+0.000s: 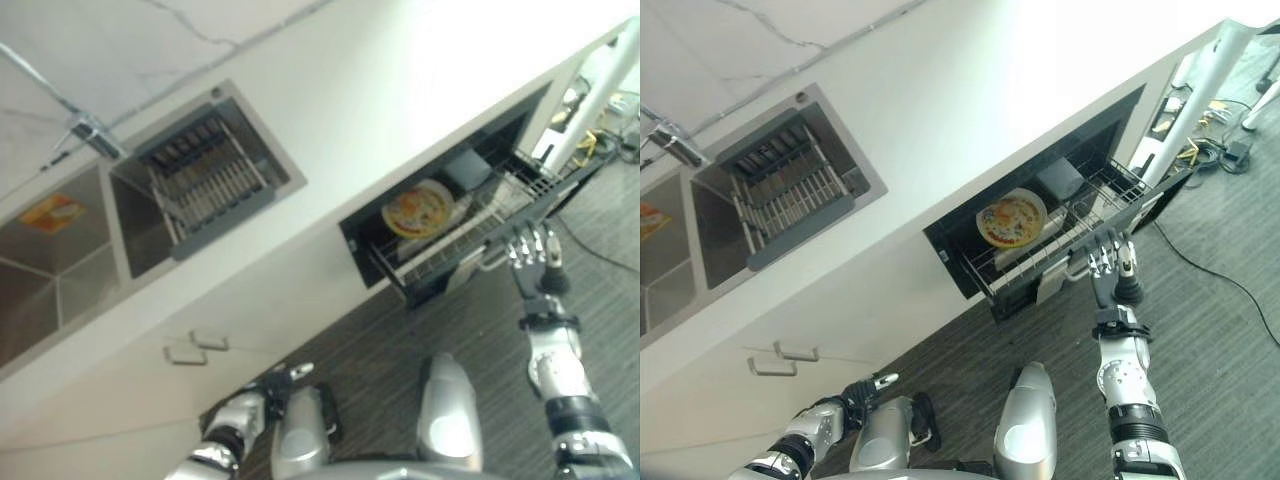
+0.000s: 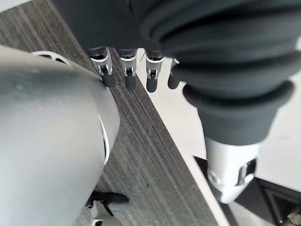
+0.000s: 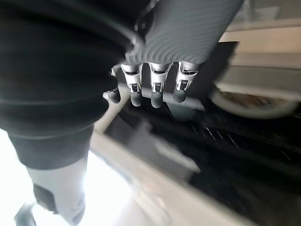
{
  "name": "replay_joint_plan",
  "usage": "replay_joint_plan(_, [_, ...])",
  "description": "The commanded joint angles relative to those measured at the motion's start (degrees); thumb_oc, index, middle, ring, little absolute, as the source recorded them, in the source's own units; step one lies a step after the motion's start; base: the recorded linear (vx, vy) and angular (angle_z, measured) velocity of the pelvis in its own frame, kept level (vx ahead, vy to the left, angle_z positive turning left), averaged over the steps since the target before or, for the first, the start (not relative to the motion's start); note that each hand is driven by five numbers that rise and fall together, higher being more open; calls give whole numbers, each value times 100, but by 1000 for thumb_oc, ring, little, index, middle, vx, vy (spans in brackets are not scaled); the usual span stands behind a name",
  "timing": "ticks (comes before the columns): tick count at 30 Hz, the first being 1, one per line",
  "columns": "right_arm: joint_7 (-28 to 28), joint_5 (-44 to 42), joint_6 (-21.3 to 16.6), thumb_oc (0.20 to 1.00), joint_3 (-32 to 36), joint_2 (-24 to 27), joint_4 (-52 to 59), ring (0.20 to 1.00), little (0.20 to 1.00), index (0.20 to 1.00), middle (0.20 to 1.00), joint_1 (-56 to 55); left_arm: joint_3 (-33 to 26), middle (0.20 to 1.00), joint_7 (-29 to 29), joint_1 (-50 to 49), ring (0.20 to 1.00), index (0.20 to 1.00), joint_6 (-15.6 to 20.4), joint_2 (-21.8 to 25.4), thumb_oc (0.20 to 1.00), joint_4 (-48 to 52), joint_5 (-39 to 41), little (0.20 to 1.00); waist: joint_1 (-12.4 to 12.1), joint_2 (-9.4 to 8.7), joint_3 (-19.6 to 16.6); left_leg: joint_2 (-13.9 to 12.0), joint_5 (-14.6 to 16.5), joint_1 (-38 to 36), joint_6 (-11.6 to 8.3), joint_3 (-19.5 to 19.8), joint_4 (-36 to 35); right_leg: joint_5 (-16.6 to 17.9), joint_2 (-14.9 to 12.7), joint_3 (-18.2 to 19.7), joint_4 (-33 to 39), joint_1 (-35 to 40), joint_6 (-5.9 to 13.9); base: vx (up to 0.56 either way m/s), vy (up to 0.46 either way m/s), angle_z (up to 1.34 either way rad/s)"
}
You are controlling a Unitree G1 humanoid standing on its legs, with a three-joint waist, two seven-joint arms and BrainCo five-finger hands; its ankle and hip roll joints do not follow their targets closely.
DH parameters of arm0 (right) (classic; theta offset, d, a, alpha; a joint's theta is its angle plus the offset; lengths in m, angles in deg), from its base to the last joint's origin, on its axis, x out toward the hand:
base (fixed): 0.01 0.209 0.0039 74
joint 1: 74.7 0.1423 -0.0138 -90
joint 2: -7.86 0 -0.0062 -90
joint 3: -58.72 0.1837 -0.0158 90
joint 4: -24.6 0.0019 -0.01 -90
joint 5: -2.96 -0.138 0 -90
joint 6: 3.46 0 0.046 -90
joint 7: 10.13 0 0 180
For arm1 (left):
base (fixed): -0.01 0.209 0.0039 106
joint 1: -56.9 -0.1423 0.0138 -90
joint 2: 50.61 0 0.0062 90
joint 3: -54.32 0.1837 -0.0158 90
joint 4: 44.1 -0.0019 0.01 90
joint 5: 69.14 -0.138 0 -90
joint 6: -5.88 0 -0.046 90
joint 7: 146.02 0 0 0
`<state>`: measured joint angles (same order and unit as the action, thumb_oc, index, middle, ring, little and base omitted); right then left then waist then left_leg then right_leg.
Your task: Place the dishes in the dishwasher.
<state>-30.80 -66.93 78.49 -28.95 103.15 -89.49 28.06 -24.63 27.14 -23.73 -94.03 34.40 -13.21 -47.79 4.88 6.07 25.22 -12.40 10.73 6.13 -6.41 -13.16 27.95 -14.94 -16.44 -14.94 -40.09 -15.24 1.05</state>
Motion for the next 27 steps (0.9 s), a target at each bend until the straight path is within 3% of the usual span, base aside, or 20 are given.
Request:
replay_joint_plan(1, [-298, 256, 105, 1000, -387, -256, 241, 1000, 1000, 1000, 1000, 959, 125, 1000, -192, -437, 1000, 1000, -315, 28, 1000, -137, -14, 1000, -231, -255, -76, 186, -162, 133, 544, -204, -385, -712, 93, 11, -397, 504, -17, 7, -61, 12])
replay_joint_plan(4, [-400, 333, 41, 1000, -463, -143, -63, 1000, 1000, 1000, 1000, 1244, 162, 1000, -435, -498, 1000, 1000, 216, 165, 1000, -501, -200, 1000, -383, -307, -42, 200, -139, 253, 544, -92, -335, -670, 90, -66, -355, 481, -17, -12, -64, 26])
replay_joint_plan(15, [141, 666, 529, 1000, -258, 806, -1268, 1000, 1000, 1000, 1000, 2777, 469, 1000, -948, -884, 1000, 1000, 367, 586, 1000, 209, -129, 1000, -897, -48, 327, 392, -176, 459, 551, 147, -243, -536, -31, -232, -333, 425, 11, 14, 46, 9])
replay_joint_plan(18, [26, 438, 217, 1000, -332, 1071, -1664, 1000, 1000, 1000, 1000, 3263, 495, 1000, -964, -927, 1000, 1000, 424, 631, 1000, 298, 76, 1000, -1016, -3, 405, 451, -178, 568, 562, 208, -211, -536, -8, -229, -353, 334, -10, -35, 45, 3])
replay_joint_plan(21, [-252, 158, -201, 1000, -367, 1043, -1338, 1000, 1000, 1000, 1000, 3350, 396, 1000, -1015, -927, 1000, 1000, 461, 708, 1000, 320, 311, 1000, -1037, -14, 432, 502, -219, 645, 583, 219, -293, -498, 10, -228, -313, 217, 28, -93, 37, 7])
replay_joint_plan(27, [483, 417, -1042, 1000, -190, 599, 82, 1000, 1000, 1000, 1000, 2544, 117, 1000, -942, -908, 1000, 1000, 419, 600, 1000, 357, 109, 1000, -891, -141, 454, 415, -203, 646, 655, 64, -303, -427, 9, -245, -245, 191, 74, -20, -4, 2])
